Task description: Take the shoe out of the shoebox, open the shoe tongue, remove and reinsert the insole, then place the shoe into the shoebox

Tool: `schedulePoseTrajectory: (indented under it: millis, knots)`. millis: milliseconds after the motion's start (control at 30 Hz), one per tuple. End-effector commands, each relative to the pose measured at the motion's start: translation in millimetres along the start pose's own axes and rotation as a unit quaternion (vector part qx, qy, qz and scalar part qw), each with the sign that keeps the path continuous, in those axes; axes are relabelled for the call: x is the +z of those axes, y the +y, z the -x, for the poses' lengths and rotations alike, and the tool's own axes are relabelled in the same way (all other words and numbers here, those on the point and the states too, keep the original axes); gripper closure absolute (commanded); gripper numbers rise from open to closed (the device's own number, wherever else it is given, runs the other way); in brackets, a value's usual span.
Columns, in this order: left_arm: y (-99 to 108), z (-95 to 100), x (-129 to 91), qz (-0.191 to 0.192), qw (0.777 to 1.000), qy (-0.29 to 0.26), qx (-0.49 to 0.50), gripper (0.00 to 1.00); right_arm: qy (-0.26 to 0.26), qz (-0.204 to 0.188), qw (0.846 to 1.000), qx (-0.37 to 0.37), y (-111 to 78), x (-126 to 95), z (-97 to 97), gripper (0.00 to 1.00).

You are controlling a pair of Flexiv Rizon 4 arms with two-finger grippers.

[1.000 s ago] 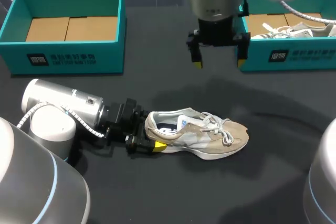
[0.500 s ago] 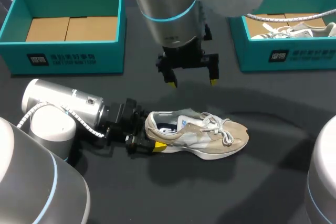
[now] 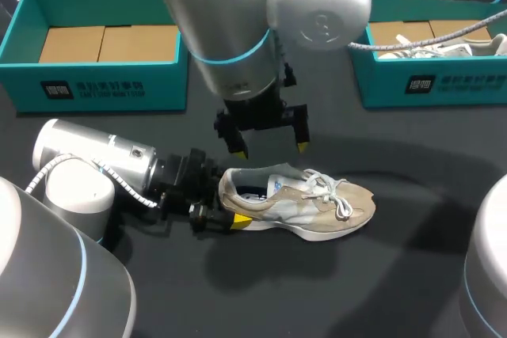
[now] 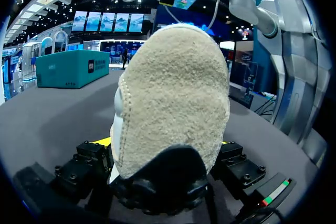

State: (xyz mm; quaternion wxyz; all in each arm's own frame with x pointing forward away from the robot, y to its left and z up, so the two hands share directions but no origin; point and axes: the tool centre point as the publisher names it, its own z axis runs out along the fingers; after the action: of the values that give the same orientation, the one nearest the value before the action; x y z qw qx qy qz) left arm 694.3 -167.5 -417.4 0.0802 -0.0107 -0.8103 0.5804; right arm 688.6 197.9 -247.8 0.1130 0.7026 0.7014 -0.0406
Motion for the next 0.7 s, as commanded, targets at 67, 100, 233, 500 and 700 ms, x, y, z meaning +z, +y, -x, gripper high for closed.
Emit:
schedulePoseTrajectory:
  millis: [67, 100, 233, 500, 700]
  knots:
    - [1, -1.0, 2, 0.000, 1.000, 0.000, 0.000, 1.00, -0.074, 0.013, 0.994, 0.079, -22.2, 16, -20.5, 0.00]
    - [1, -1.0, 2, 0.000, 1.000, 0.000, 0.000, 1.00, -0.074, 0.013, 0.994, 0.080, -23.5, 18, -21.4, 0.00]
    - [1, -1.0, 2, 0.000, 1.000, 0.000, 0.000, 1.00, -0.081, 0.009, 0.993, 0.086, -26.8, 29, -22.3, 0.00]
    - [1, -1.0, 2, 0.000, 1.000, 0.000, 0.000, 1.00, -0.109, 0.007, 0.989, 0.104, -28.0, 42, -20.3, 0.00]
    - [1, -1.0, 2, 0.000, 1.000, 0.000, 0.000, 1.00, -0.112, 0.012, 0.986, 0.121, -28.3, 52, -15.3, 0.00]
